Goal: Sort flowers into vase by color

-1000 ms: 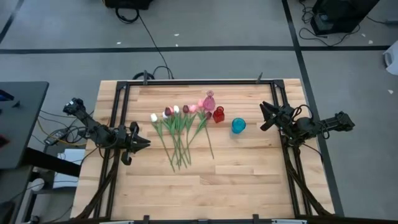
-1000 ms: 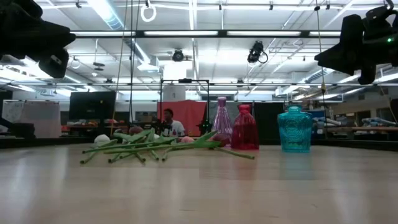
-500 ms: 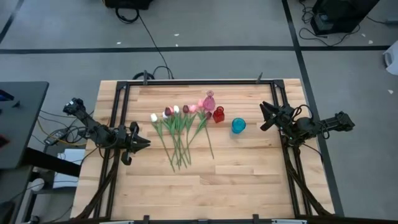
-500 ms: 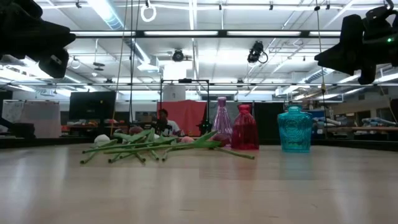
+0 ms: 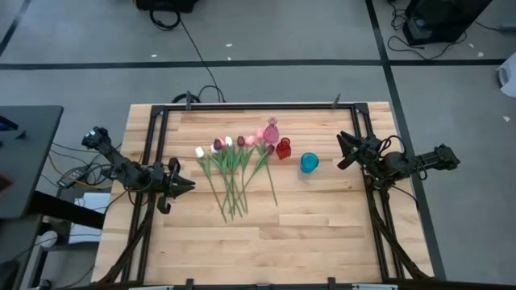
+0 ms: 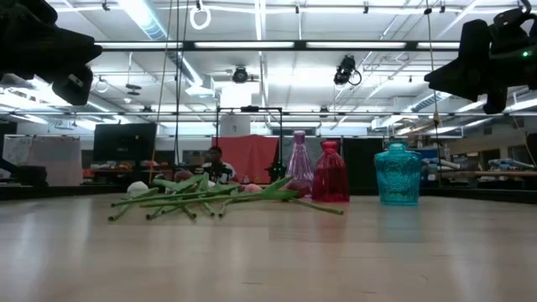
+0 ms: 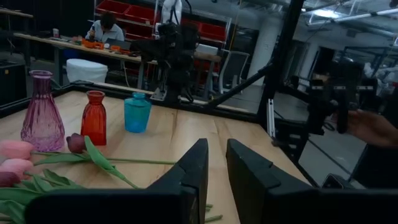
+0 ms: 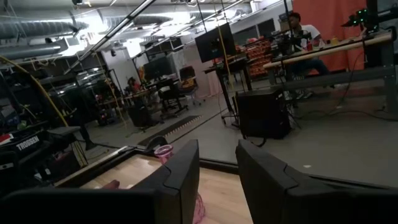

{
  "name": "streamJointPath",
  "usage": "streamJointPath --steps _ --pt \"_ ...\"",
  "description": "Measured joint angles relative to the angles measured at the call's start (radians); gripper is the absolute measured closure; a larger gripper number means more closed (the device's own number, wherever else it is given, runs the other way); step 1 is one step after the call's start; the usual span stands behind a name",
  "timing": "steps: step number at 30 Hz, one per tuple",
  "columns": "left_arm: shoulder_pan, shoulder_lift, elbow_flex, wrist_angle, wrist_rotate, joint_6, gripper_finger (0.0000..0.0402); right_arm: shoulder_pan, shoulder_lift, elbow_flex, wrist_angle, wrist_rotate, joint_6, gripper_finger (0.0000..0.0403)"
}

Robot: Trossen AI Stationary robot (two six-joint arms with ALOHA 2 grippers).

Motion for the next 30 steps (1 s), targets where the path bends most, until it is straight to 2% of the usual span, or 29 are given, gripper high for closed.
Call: streamJointPath --steps 3,7,15,18,21,24,27,30 --pt "0.001 0.000 0.000 0.084 -0.049 0.031 0.0338 0.000 0.000 0.000 0.000 0.000 0.000 0.0282" --pt "0.001 0.000 0.000 0.174 -0.052 0.104 0.0338 0.000 0.000 0.000 0.009 0.000 0.000 0.0282" --pt "0.001 0.000 0.000 0.246 -0.072 0.232 0.0338 0.000 0.000 0.000 0.094 -0.018 0.018 0.0282" --pt "0.001 0.000 0.000 0.335 -0.111 0.285 0.0338 -0.002 0.000 0.000 0.106 -0.119 0.147 0.0282" --pt "0.004 0.000 0.002 0.382 -0.180 0.298 0.0338 -0.019 0.008 0.003 0.162 -0.252 0.131 0.0282" --pt "0.026 0.013 0.012 0.369 -0.265 0.273 0.0343 -0.025 0.055 0.042 0.100 -0.356 0.157 0.0283" --pt "0.055 0.043 0.028 0.333 -0.284 0.215 0.0353 -0.026 0.158 0.109 0.044 -0.381 0.188 0.0286" --pt "0.080 0.097 0.065 0.241 -0.288 0.130 0.0363 -0.026 0.313 0.187 0.037 -0.405 0.191 0.0286"
